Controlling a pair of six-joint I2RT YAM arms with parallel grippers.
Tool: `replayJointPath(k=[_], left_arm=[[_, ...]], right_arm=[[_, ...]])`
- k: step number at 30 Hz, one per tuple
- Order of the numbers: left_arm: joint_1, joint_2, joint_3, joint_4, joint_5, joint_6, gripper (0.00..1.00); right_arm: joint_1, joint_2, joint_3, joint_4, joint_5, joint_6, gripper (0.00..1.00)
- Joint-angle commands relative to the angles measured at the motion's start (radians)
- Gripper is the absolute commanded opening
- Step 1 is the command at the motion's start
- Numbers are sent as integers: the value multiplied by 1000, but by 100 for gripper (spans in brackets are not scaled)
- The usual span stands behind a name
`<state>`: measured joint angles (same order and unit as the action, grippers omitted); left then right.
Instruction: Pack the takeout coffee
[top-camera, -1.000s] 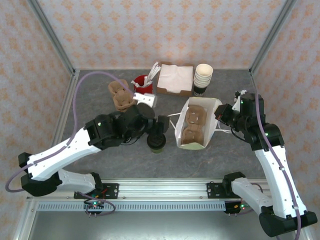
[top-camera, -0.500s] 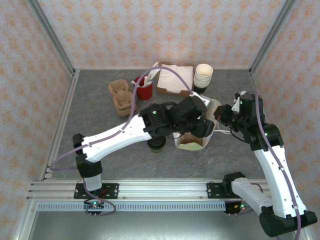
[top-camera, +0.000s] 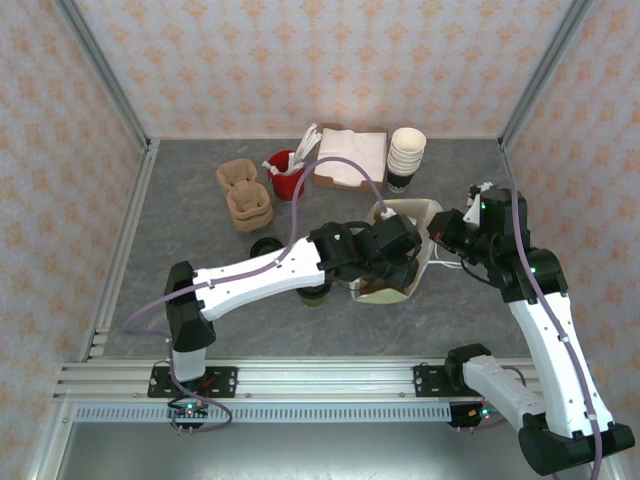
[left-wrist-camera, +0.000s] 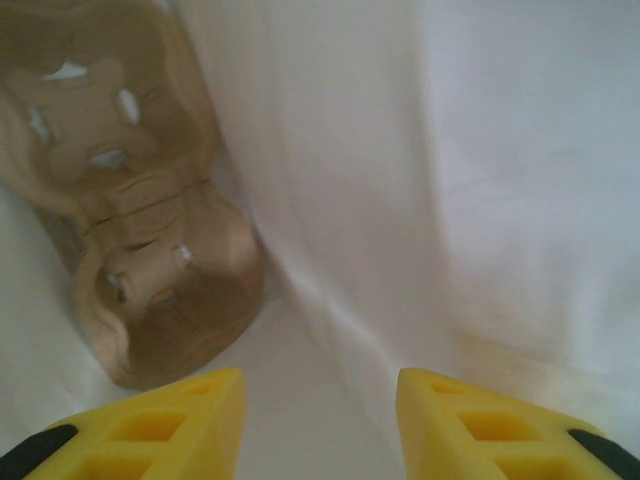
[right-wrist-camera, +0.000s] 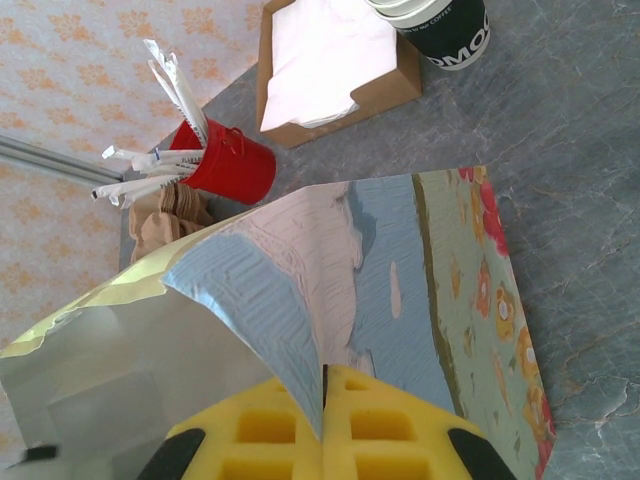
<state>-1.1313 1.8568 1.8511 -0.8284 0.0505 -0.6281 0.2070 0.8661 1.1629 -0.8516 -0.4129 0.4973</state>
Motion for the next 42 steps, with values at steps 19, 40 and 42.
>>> replayJointPath(k=[19,40,42], left_arm=[[40,91,26,-38,-173,-21,43],[54,175,-15,7,-113,-66,46],[63,192,0,-32,-111,-85,46]], right_arm=[[6,-56,-25,24,-65,-12,0],[6,-21,-26,22,-64,73,0],[6,-21,-27,20,-66,67,0]])
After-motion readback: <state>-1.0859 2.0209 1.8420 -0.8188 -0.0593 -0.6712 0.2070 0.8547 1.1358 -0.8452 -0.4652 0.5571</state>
